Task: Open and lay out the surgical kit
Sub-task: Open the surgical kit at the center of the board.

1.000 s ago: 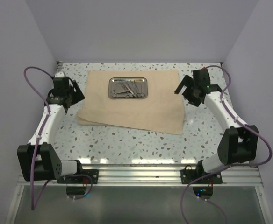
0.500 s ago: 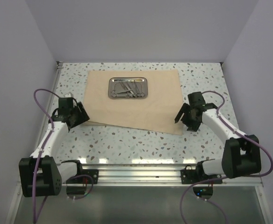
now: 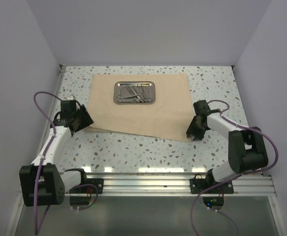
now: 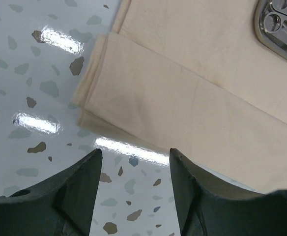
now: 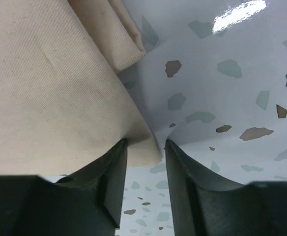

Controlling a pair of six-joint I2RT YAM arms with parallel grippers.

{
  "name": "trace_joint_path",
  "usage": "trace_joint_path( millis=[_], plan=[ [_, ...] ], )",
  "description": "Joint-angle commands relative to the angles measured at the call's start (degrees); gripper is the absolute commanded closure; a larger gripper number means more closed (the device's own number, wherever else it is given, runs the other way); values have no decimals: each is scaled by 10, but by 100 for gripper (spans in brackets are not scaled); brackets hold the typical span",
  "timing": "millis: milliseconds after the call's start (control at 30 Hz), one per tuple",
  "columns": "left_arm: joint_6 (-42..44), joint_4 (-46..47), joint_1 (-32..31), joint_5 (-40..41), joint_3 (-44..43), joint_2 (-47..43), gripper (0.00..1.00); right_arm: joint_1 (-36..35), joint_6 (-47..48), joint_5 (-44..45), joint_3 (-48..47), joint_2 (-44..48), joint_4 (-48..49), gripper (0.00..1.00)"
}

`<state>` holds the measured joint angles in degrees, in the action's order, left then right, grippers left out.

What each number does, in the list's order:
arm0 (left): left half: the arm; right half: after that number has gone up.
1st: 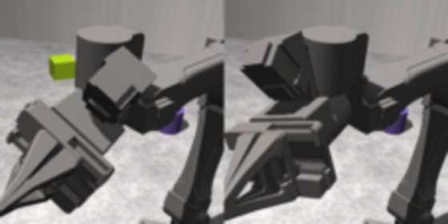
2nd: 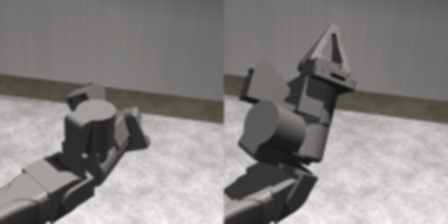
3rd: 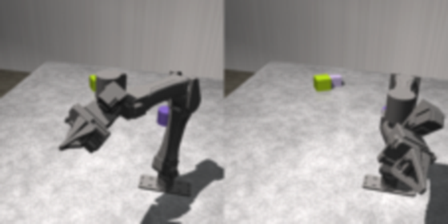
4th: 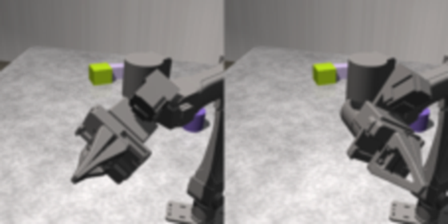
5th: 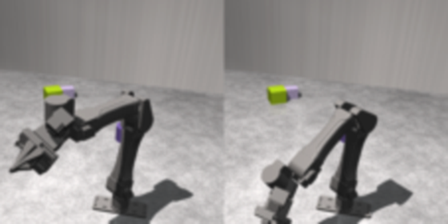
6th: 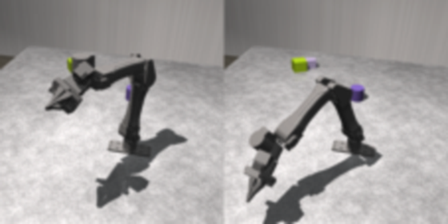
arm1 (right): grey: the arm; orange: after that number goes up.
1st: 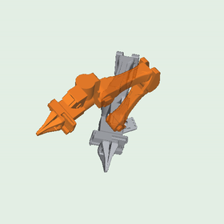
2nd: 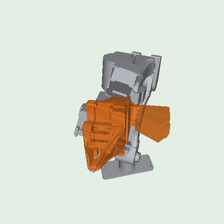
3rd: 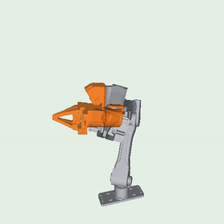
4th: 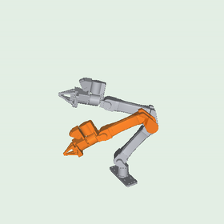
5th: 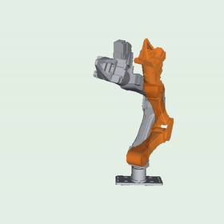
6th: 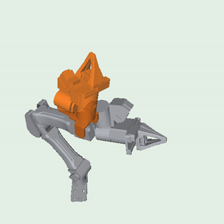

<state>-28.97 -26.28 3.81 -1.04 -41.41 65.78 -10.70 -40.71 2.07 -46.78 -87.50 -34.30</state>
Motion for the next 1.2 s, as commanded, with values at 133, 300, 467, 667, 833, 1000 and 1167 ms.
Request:
trace_joint_path(
  millis=[133, 300, 467, 667, 833, 1000, 1167],
  plan=[
    [-1, -14, 5, 25, -68, -10, 39, -24, 7, -8, 13, -43, 42, 84],
    [19, -17, 5, 35, -118, -1, 39, -24, 31, 7, -6, 34, -41, 100],
    [46, -32, 5, 58, -199, 15, 39, -24, 48, 65, -48, 183, -242, 100],
    [37, -25, 6, 49, -237, 28, 39, -24, -20, 135, -99, 324, -424, 100],
    [23, -19, 5, 25, -238, 31, 39, -24, -133, 160, -79, 385, -523, 100],
    [27, -28, 5, 19, -235, 26, 39, -24, -189, 146, -97, 480, -567, 85],
    [20, -15, 5, -6, -193, 8, 38, -23, -144, 123, -100, 434, -567, 2]
  ],
)
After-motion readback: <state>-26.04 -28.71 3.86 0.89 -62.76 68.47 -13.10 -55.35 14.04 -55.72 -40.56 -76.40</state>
